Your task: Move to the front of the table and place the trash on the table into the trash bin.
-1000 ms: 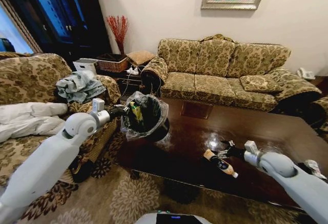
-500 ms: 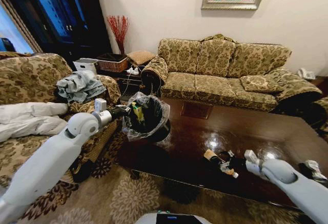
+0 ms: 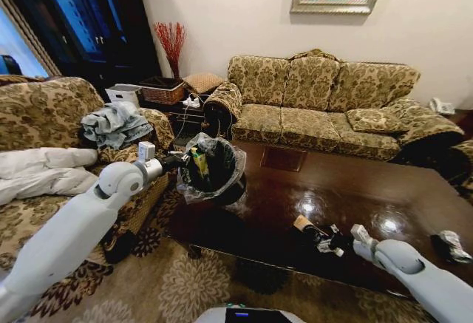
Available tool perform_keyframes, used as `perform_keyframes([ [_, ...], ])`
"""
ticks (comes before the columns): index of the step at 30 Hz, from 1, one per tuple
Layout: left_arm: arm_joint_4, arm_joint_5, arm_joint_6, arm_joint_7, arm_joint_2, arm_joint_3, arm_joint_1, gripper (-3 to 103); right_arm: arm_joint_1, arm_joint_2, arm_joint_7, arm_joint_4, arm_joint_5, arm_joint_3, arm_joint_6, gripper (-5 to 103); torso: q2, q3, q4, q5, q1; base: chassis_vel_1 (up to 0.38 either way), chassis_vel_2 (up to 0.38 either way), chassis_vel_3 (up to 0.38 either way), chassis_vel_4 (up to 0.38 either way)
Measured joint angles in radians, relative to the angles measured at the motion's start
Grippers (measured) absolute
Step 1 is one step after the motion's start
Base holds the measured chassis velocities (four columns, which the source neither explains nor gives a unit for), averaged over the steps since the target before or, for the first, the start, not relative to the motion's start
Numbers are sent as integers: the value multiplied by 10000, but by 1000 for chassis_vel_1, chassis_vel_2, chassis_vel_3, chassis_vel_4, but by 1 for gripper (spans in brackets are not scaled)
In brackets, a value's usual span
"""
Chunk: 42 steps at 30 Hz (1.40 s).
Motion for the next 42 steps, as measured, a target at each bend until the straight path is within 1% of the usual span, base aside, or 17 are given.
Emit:
perform_keyframes([
  [1, 0, 0, 0, 0, 0, 0, 0, 2, 0, 0, 0, 0, 0, 0, 0, 90, 0, 0, 0, 0, 0, 0, 0, 0, 0],
  [11, -26, -34, 23, -64, 35, 90, -163, 2, 57, 82, -129, -343, -21, 24, 340, 58, 0, 0, 0, -1, 0, 0, 0, 0, 0],
  [13, -40, -33, 24, -84, 36, 103, -163, 2, 97, 82, -129, -383, -20, 26, 340, 58, 0, 0, 0, -1, 0, 0, 0, 0, 0],
  [19, -87, -37, 50, -105, 98, 126, -240, 2, 275, 118, -173, -589, -39, -38, 406, 40, 0, 0, -1, -4, 0, 0, 0, 0, 0],
  [22, -86, -6, 52, -110, 119, 125, -215, 2, 314, 183, 105, -571, 58, -39, 657, 33, 0, 0, -2, 3, -1, 0, 0, 0, 0],
  [25, -86, -4, 65, -114, 177, 123, -206, 2, 702, 140, 1353, 220, 1271, 61, 786, 27, 0, 0, -3, 5, 0, 0, 0, 0, 0],
  [26, -86, -4, 65, -114, 177, 123, -206, 2, 702, 140, 1353, 220, 1271, 61, 786, 27, 0, 0, -3, 5, 0, 0, 0, 0, 0],
  [29, -122, -10, 76, -122, 176, 171, -229, 2, 1771, -28, 2959, 1755, 2938, 343, 429, 25, -1, 1, 1, -7, 0, 0, 0, 0, 0],
  [30, -122, -10, 76, -122, 176, 171, -229, 2, 1771, -28, 2959, 1755, 2938, 343, 429, 25, -1, 1, 1, -7, 0, 0, 0, 0, 0],
  [33, -149, -11, 91, -126, 151, 320, -198, 2, 2944, -43, 4638, 3548, 4463, 526, 48, 25, -1, 0, 2, -2, 1, 0, 0, 0, 0],
  [34, -149, -11, 91, -126, 151, 320, -198, 2, 2944, -43, 4638, 3548, 4463, 526, 48, 25, -1, 0, 2, -2, 1, 0, 0, 0, 0],
  [36, -81, -1, 112, -68, 151, 547, -295, 2, 4353, -38, 5199, 4693, 5382, 110, -326, 25, 0, 0, 0, -6, 0, 0, 0, 0, 0],
  [37, -81, -1, 112, -68, 151, 547, -295, 2, 4353, -38, 5199, 4693, 5382, 110, -326, 25, 0, 0, 0, -6, 0, 0, 0, 0, 0],
  [38, -13, 12, 141, -27, 135, 681, -425, 2, 5096, -32, 5243, 5060, 5781, -218, -521, 25, -1, 1, 0, 2, -1, 0, 0, 0, 0],
  [40, 165, 1, 280, 47, 48, 1086, -870, 2, 6955, -34, 5353, 5808, 6814, -1366, -832, 25, 0, 0, 3, -11, 0, 0, 0, 0, 0],
  [41, 165, 1, 280, 47, 48, 1086, -870, 2, 6955, -34, 5353, 5808, 6814, -1366, -832, 25, 0, 0, 3, -11, 0, 0, 0, 0, 0],
  [42, 293, -26, 371, 98, 24, 1445, -1210, 2, 7779, -5, 5364, 6076, 7240, -2140, -840, 25, -1, 1, 3, -4, 0, 0, 0, 0, 0],
])
